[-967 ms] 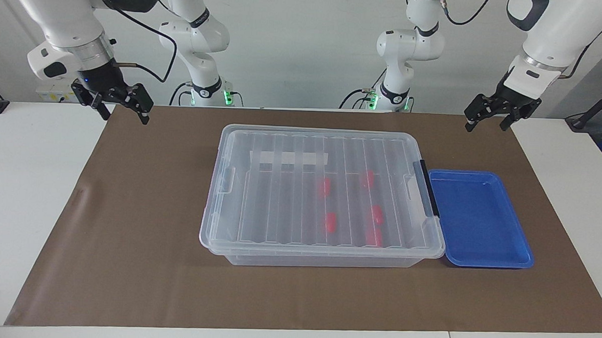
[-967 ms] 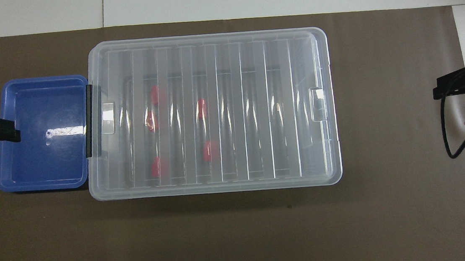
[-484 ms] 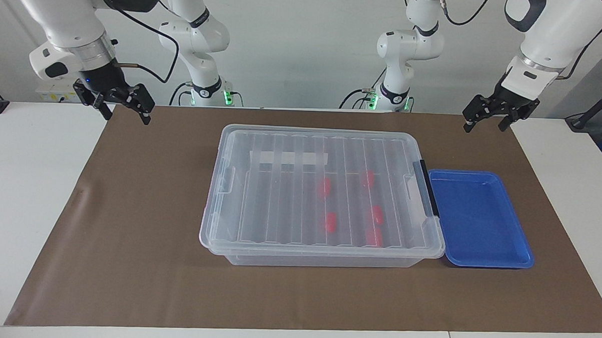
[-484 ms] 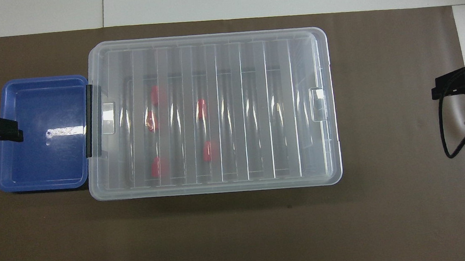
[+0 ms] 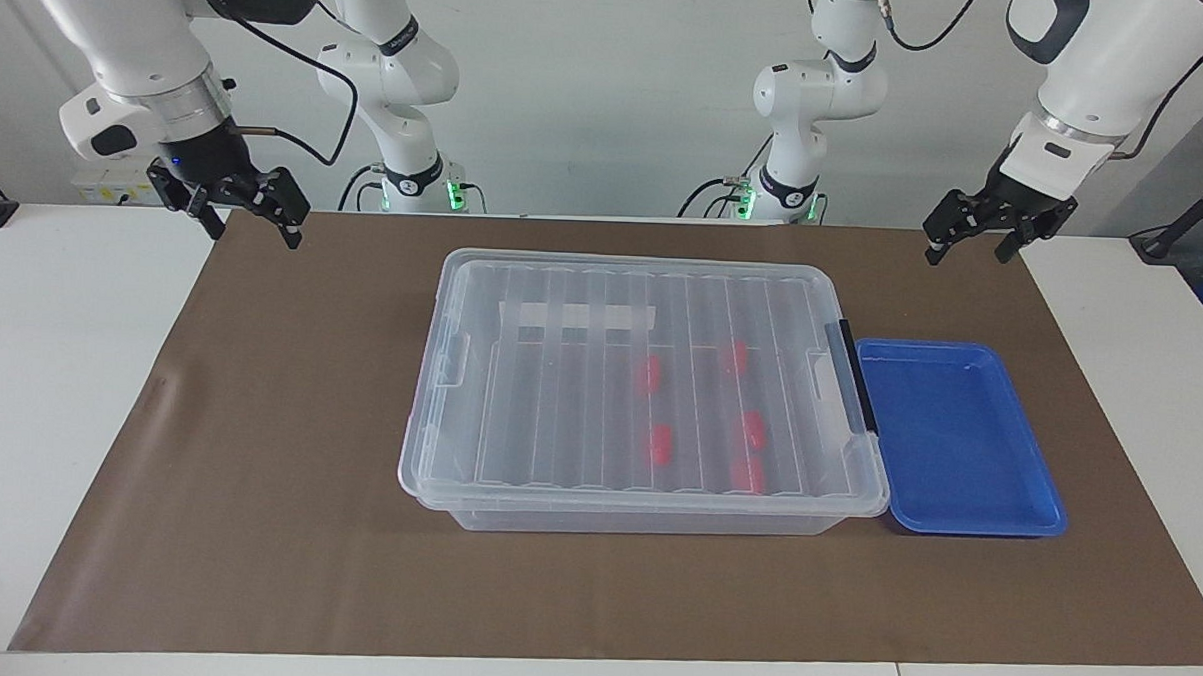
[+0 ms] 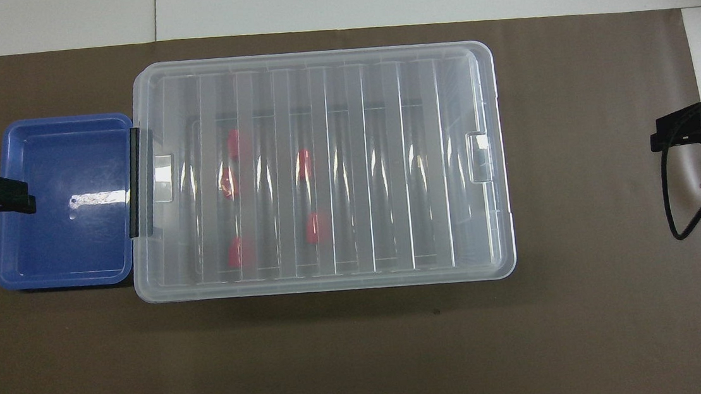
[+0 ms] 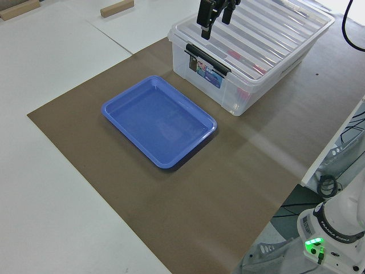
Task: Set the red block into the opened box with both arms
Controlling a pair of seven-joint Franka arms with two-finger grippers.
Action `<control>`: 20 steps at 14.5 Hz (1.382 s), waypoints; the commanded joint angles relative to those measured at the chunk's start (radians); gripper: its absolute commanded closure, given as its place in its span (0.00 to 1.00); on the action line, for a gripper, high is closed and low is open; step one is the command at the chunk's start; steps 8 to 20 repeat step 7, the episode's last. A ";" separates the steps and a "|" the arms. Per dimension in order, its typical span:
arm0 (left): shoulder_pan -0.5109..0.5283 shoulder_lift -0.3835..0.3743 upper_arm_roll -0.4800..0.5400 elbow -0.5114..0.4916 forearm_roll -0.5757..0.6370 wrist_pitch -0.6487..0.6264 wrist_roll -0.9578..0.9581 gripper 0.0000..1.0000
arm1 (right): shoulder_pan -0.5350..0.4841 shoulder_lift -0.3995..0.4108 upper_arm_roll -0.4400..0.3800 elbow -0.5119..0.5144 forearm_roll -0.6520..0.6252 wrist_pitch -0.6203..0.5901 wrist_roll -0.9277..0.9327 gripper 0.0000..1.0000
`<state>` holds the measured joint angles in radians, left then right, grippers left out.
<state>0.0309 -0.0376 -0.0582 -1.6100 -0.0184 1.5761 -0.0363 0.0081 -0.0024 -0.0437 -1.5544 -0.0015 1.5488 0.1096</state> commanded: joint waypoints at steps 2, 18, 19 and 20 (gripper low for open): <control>0.015 -0.024 -0.012 -0.027 -0.008 0.021 -0.010 0.00 | 0.001 -0.004 0.002 -0.001 -0.005 -0.013 0.007 0.00; 0.014 -0.024 -0.014 -0.027 -0.006 0.021 -0.010 0.00 | 0.003 -0.005 0.005 -0.001 -0.020 -0.015 -0.008 0.00; 0.014 -0.024 -0.014 -0.027 -0.006 0.021 -0.010 0.00 | 0.003 -0.005 0.005 -0.001 -0.020 -0.015 -0.008 0.00; 0.014 -0.024 -0.014 -0.027 -0.006 0.021 -0.010 0.00 | 0.003 -0.005 0.005 -0.001 -0.020 -0.015 -0.008 0.00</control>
